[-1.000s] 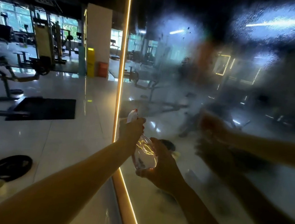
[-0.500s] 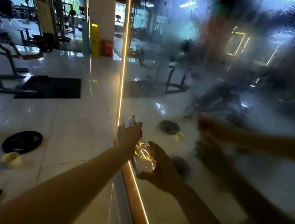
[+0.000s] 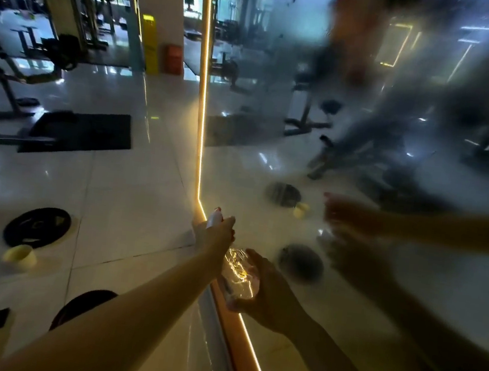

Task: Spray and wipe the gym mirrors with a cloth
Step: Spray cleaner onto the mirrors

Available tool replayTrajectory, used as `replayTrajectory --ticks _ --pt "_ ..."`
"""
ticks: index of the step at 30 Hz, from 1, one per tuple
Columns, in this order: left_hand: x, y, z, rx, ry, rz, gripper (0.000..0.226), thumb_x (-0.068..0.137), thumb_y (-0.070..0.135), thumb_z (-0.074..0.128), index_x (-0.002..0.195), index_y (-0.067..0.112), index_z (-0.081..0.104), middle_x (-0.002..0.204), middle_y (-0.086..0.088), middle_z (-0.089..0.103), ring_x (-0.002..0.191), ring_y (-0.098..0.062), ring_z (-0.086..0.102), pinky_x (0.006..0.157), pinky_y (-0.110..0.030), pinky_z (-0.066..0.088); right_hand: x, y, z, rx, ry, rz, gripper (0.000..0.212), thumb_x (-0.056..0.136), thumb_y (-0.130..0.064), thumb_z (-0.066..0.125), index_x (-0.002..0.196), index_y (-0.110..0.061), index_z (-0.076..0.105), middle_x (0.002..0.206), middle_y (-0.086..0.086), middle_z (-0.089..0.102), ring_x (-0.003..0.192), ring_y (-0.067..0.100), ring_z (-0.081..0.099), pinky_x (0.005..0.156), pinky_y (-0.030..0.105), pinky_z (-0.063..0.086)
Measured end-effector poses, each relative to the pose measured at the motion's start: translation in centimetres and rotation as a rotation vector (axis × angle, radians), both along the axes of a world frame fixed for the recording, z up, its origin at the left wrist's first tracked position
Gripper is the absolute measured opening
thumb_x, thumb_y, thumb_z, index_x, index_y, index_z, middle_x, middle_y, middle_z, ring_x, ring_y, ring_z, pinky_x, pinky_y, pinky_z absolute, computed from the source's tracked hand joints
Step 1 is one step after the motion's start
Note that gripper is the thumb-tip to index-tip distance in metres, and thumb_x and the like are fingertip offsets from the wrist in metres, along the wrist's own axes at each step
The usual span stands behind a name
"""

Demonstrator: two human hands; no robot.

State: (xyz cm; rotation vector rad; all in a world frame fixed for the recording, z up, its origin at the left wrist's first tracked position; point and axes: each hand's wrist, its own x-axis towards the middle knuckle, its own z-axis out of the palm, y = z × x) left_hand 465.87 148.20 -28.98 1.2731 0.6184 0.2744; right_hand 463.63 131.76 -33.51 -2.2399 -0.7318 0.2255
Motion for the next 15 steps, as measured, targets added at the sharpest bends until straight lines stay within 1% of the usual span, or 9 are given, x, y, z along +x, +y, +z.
replayTrajectory --ticks 2,4,5,7,8,10,12,14,15 --pt "1.9 1.1 -0.8 0.022 0.001 0.007 0.025 0.102 0.015 0.065 0.126 0.009 0.063 0.098 -0.015 0.06 0.083 -0.02 0.062 0.068 -0.029 0.055 1.4 1.1 -0.3 -0.005 0.001 -0.015 0.094 0.077 -0.047 0.089 0.152 -0.032 0.034 0.13 -0.023 0.044 0.115 -0.008 0.043 0.087 -0.008 0.031" --pt "3.9 2.5 -1.3 0.028 0.0 0.007 0.012 0.103 0.017 0.063 0.114 0.012 0.065 0.09 -0.012 0.059 0.079 -0.017 0.06 0.068 -0.029 0.053 2.9 2.8 -0.2 0.002 -0.004 -0.034 0.093 0.073 -0.052 0.089 0.145 -0.043 0.03 0.13 -0.023 0.046 0.113 -0.008 0.048 0.096 0.0 0.039" --pt "5.0 3.4 -1.3 0.015 -0.002 0.006 0.009 0.103 0.017 0.063 0.112 0.016 0.065 0.089 -0.011 0.059 0.079 -0.017 0.059 0.071 -0.03 0.054 3.6 3.8 -0.1 0.004 -0.006 -0.053 0.093 0.07 -0.059 0.088 0.141 -0.048 0.029 0.131 -0.022 0.049 0.114 -0.008 0.051 0.099 0.005 0.042" --pt "7.1 5.3 -1.5 -0.008 -0.007 -0.035 0.025 0.102 0.02 0.064 0.127 0.014 0.063 0.092 -0.01 0.062 0.085 -0.021 0.062 0.081 -0.038 0.058 5.3 6.0 -0.4 0.0 0.012 -0.086 0.095 0.062 -0.075 0.079 0.141 -0.048 0.033 0.137 -0.017 0.054 0.122 0.001 0.055 0.106 0.02 0.047" --pt "8.0 6.4 -1.5 -0.014 -0.004 -0.061 0.034 0.102 0.022 0.064 0.134 0.012 0.06 0.093 -0.011 0.064 0.088 -0.023 0.063 0.087 -0.044 0.059 6.4 7.1 -0.7 0.005 0.012 -0.094 0.101 0.06 -0.083 0.075 0.145 -0.044 0.036 0.14 -0.013 0.055 0.125 0.006 0.056 0.107 0.03 0.05" --pt "10.2 8.4 -1.5 -0.038 -0.007 -0.076 0.039 0.101 0.022 0.066 0.138 0.012 0.059 0.092 -0.011 0.066 0.089 -0.024 0.065 0.096 -0.051 0.058 8.5 9.0 -0.9 -0.009 -0.008 -0.114 0.114 0.059 -0.093 0.066 0.152 -0.034 0.036 0.142 -0.009 0.055 0.127 0.01 0.057 0.104 0.039 0.054" --pt "12.4 10.4 -1.3 -0.077 0.002 -0.079 0.038 0.101 0.02 0.067 0.138 0.014 0.06 0.091 -0.01 0.066 0.089 -0.024 0.065 0.1 -0.053 0.055 10.2 10.9 -0.5 -0.022 -0.012 -0.142 0.109 0.063 -0.089 0.069 0.151 -0.034 0.036 0.14 -0.006 0.057 0.125 0.011 0.059 0.102 0.04 0.054" --pt "14.4 12.2 -1.0 -0.073 -0.013 -0.103 0.041 0.101 0.019 0.066 0.141 0.017 0.058 0.091 -0.01 0.065 0.09 -0.024 0.064 0.102 -0.053 0.054 11.8 12.9 0.3 -0.047 -0.007 -0.166 0.096 0.067 -0.077 0.079 0.145 -0.043 0.035 0.141 -0.007 0.056 0.125 0.01 0.058 0.104 0.036 0.053" --pt "15.5 13.0 -0.9 -0.064 -0.018 -0.115 0.043 0.102 0.018 0.065 0.144 0.018 0.057 0.093 -0.009 0.064 0.091 -0.024 0.064 0.102 -0.052 0.054 12.6 13.9 0.7 -0.067 -0.006 -0.172 0.095 0.068 -0.07 0.084 0.145 -0.047 0.032 0.144 -0.008 0.054 0.126 0.009 0.056 0.106 0.036 0.052"
